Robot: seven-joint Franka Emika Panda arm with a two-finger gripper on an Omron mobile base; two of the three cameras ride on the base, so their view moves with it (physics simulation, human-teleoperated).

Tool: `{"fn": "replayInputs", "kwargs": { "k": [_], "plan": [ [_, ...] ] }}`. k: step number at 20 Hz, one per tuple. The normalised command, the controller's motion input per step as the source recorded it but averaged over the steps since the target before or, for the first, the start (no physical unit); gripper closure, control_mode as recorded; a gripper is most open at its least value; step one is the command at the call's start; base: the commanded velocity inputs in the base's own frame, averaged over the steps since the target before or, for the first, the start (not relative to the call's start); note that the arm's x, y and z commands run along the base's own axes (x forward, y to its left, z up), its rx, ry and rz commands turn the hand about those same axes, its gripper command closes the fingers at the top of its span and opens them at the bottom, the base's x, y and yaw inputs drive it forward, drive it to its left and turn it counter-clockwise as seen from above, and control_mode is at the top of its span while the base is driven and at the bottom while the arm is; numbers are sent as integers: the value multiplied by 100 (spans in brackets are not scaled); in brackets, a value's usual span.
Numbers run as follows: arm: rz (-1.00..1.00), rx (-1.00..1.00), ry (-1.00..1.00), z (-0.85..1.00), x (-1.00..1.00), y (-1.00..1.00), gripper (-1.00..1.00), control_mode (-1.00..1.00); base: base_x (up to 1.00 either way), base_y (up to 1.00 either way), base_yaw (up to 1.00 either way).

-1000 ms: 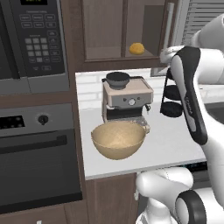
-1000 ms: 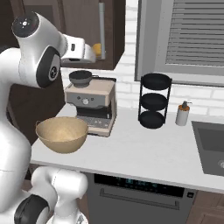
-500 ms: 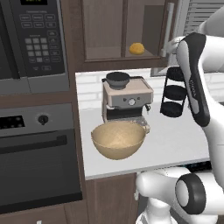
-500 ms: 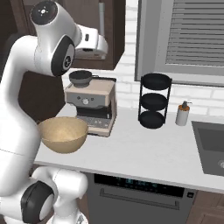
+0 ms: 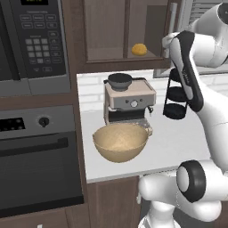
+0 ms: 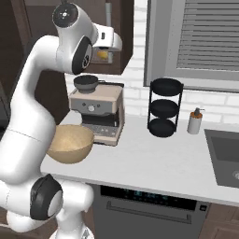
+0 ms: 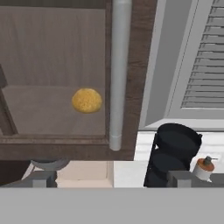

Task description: Open the cabinet, pick up the bread from the cabinet and place it in the basket. Then move the basket to the dining counter.

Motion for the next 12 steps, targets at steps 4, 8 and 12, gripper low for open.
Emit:
{"fn": "replayInputs", "kwargs": {
  "k": [4,8,12],
  "plan": [
    [1,1,0,0,64,-18,-100,-100,0,0,0],
    [0,0,0,0,57,-16,-100,-100,0,0,0],
    [0,0,0,0,56,-5,-100,-100,0,0,0]
  ]
}}
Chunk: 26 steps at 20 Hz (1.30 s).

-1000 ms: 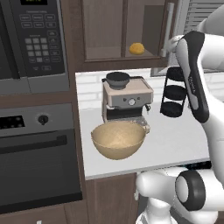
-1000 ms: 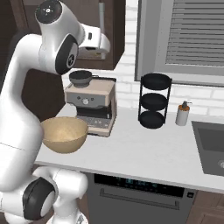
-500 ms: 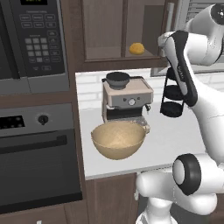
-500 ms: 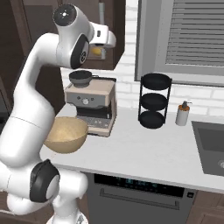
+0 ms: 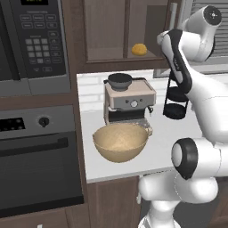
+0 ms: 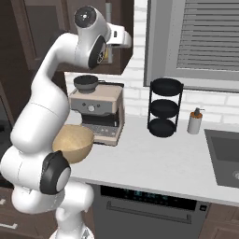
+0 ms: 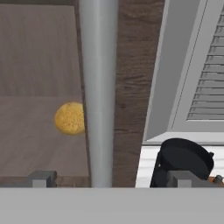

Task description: Open the cabinet, pick up the bread from the cabinet and place it in the basket. Then move the basket to the dining counter.

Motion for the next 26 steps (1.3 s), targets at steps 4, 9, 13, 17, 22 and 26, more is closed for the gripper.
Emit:
{"fn": "replayInputs", "kwargs": {
  "k": [4,9,13,17,22,26],
  "plan": [
    [0,0,0,0,44,0,-100,-100,0,0,0],
    [0,0,-1,-8,48,0,-100,-100,0,0,0],
    [0,0,-7,-36,59,0,-100,-100,0,0,0],
    [0,0,-15,-54,58,13,100,-100,0,0,0],
    [0,0,-6,-39,65,25,100,-100,0,0,0],
    [0,0,-2,-11,56,33,100,-100,0,0,0]
  ]
}}
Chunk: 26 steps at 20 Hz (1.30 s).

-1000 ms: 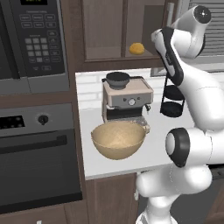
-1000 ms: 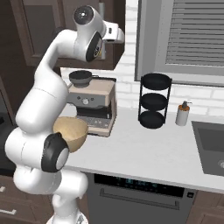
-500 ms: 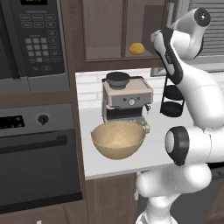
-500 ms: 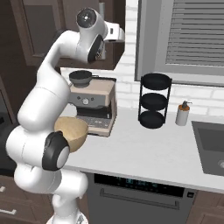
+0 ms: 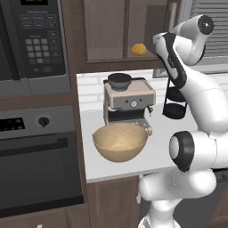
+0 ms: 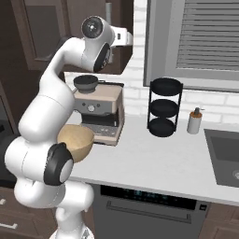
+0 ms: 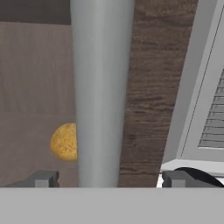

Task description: Open the cabinet, pick up the bread from the cabinet and place it in the basket. Then move the basket to the dining counter.

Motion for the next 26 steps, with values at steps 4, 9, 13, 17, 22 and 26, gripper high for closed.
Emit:
{"fn": "replayInputs", "kwargs": {
  "k": [4,9,13,17,22,26],
  "plan": [
    [0,6,2,0,11,61,100,-100,0,0,0],
    [0,12,3,-4,-12,96,100,-100,0,0,0],
    [0,4,-13,-4,-82,100,100,-100,0,0,0],
    [0,0,-26,-9,-100,100,100,-100,0,0,0],
    [0,-3,-11,-1,-100,100,100,-100,0,0,0],
    [0,-5,0,1,-75,100,100,-100,0,0,0]
  ]
}}
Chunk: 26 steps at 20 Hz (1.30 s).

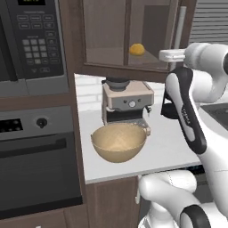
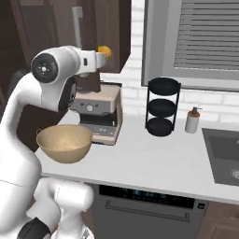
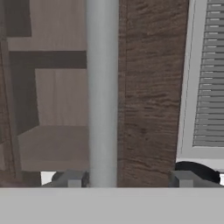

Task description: Open the cabinet, pick up the bread from the cabinet and place it in the basket. Then move the basket to the dining counter.

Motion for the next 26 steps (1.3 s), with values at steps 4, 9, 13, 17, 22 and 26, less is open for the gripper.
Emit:
{"fn": "replayInputs", "kwargs": {
  "k": [4,9,13,17,22,26],
  "plan": [
    [0,-8,1,4,-54,100,100,-100,0,0,0],
    [1,-7,2,-2,-67,100,100,-100,0,0,0],
    [4,-5,-18,-28,-73,100,100,-100,0,0,0],
    [3,-3,-16,-26,-67,100,100,-100,0,0,0],
    [9,7,4,16,-77,100,100,-100,0,0,0],
    [15,33,-3,25,-100,26,100,-100,0,0,0]
  ]
}}
